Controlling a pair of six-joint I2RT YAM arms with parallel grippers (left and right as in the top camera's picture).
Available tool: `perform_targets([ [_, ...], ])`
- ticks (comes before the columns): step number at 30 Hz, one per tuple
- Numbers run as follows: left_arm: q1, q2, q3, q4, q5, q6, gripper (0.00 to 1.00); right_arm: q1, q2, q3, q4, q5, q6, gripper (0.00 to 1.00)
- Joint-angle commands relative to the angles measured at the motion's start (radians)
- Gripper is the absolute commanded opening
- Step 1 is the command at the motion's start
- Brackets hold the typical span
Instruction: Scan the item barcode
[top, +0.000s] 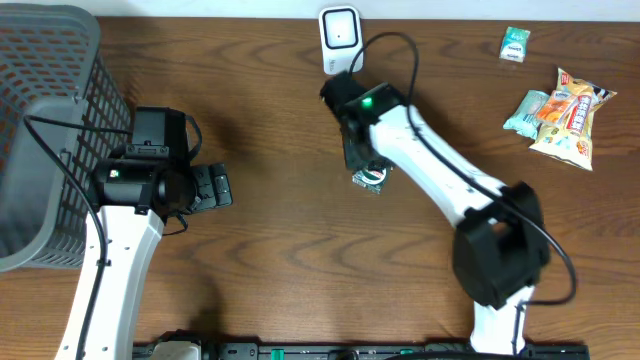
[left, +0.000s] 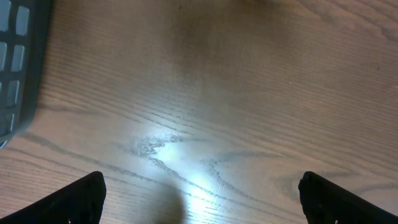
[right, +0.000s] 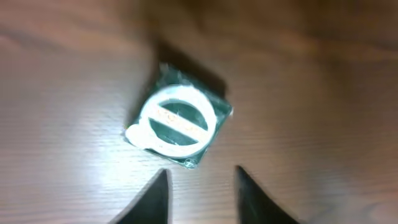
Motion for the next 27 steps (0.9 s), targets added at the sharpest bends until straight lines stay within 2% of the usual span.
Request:
perform_targets([
  [1,-0.003,0.003,-0.005,-0.002,-0.005,-0.009,0.97,-0.005,-0.027,0.003,0.043,-0.006,-0.022,0.42],
  [3,-0.003,0.003,-0.005,-0.002,-0.005,-0.009,0.98,-0.009,-0.021,0.002,0.063,0.01,-0.026,0.59],
  [4,-0.003,0.003,-0.005,-0.002,-0.005,-0.009,0.98,-0.014,-0.021,0.002,0.067,0.012,-0.026,0.74],
  [5,-0.003,0.003,-0.005,-0.002,-0.005,-0.009,0.98,-0.021,-0.017,0.002,0.071,0.011,-0.025,0.83],
  [7,-0.003,0.003,-0.005,-0.002,-0.005,-0.009,0.98,-0.035,-0.016,0.002,0.077,0.004,-0.038,0.94],
  [12,-0.003,0.003,-0.005,-0.002,-0.005,-0.009,0.98,-0.059,-0.016,0.002,0.088,-0.008,-0.427,0.95],
  [17,-0.003,0.003,-0.005,-0.002,-0.005,-0.009,0.98,-0.09,-0.016,-0.019,0.095,-0.209,-0.694,0.99],
  [20,-0.003,0.003,-0.005,-0.002,-0.005,-0.009,0.98,-0.097,-0.016,-0.025,0.09,-0.34,-0.67,0.99],
  [27,-0.003,0.003,-0.005,-0.002,-0.005,-0.009,0.98,-0.087,-0.016,-0.025,0.061,-0.642,-0.339,0.99],
])
